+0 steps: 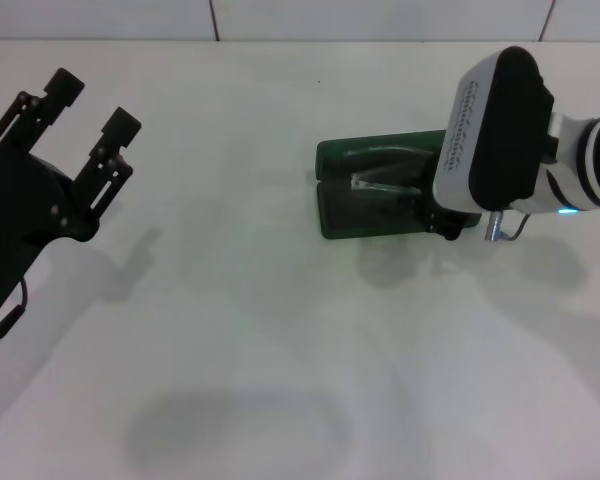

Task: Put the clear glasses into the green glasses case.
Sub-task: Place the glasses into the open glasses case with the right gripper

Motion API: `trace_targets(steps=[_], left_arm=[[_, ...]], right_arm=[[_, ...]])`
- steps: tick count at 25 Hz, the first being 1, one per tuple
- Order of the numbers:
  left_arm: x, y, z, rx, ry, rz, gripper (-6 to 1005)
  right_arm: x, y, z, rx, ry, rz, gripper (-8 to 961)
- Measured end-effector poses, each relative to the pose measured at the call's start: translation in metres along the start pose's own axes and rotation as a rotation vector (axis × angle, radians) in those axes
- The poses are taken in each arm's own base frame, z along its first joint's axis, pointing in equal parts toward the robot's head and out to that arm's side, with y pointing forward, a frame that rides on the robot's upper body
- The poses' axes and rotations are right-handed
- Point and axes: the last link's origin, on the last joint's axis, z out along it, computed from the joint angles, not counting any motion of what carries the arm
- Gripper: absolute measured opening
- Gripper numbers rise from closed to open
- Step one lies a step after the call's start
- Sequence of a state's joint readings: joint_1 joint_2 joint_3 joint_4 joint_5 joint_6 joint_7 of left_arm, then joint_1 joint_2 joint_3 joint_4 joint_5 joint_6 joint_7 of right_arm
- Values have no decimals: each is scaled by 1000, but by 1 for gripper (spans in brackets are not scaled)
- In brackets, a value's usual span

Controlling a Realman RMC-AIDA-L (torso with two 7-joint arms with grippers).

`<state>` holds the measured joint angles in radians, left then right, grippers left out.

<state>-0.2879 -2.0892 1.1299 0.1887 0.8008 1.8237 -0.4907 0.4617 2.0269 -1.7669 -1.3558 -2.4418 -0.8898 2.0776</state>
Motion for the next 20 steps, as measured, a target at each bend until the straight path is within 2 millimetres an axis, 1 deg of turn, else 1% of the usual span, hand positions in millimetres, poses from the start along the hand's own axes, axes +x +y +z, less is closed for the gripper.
trace_targets(steps=[11,20], left_arm=[[0,0,0,-2,0,-1,610],[0,1,-1,-1,-4,-2,610]], right_arm=[[-2,9,9,18,-1,-63,150],[2,16,17,30,11,-96,155]])
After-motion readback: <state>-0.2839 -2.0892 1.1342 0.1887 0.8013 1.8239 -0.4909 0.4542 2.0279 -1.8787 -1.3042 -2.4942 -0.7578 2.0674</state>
